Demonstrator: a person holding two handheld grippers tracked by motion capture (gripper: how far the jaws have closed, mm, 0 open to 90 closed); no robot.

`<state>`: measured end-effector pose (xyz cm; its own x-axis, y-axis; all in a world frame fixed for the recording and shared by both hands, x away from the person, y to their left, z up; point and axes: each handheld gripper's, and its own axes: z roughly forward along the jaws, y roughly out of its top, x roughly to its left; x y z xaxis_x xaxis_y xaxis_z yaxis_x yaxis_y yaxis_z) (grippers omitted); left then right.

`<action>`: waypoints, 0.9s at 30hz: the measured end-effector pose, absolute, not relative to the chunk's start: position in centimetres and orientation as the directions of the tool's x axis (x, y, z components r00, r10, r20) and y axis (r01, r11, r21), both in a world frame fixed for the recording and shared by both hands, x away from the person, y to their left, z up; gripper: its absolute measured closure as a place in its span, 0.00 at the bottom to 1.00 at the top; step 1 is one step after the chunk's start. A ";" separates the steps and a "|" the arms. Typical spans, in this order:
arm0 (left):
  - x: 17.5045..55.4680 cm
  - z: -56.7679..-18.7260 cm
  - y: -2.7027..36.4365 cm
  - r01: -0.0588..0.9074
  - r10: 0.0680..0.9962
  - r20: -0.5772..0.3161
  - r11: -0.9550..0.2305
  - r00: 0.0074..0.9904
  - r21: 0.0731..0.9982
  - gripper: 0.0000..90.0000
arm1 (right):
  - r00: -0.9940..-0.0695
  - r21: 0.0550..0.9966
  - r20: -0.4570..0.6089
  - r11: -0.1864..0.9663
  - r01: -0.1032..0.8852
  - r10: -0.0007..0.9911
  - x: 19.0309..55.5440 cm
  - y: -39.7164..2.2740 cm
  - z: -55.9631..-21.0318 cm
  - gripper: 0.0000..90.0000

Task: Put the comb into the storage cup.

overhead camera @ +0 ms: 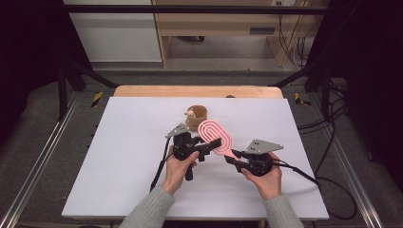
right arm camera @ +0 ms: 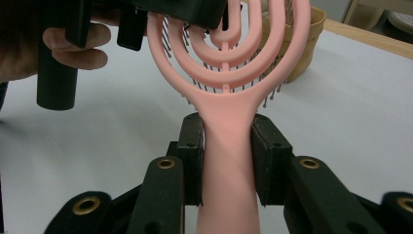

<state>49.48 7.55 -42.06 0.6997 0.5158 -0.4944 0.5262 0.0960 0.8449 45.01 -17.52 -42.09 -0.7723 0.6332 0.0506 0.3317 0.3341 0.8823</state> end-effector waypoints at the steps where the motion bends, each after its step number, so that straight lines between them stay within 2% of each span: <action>1: 49.5 -42.1 7.6 0.527 0.518 -0.495 0.095 0.698 0.844 0.44 | -0.773 0.882 0.051 0.334 0.332 0.632 45.0 -17.5 -42.1 0.77; 11: 49.3 -41.8 7.4 0.535 0.527 -0.504 0.105 0.685 0.838 0.49 | -0.774 0.882 0.050 0.336 0.331 0.631 45.1 -17.4 -42.3 0.77; 18: 48.9 -41.4 7.2 0.523 0.521 -0.498 0.112 0.693 0.845 0.60 | -0.777 0.878 0.053 0.341 0.335 0.627 45.1 -17.3 -42.4 0.77; 27: 48.5 -41.0 6.9 0.520 0.503 -0.500 0.113 0.705 0.847 0.67 | -0.777 0.879 0.054 0.339 0.335 0.627 45.1 -17.2 -42.5 0.78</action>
<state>48.51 6.88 -40.98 0.7055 0.5026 -0.4997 0.5195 0.1128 0.8470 45.11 -17.20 -42.49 -0.7773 0.6267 0.0545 0.3346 0.3385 0.8795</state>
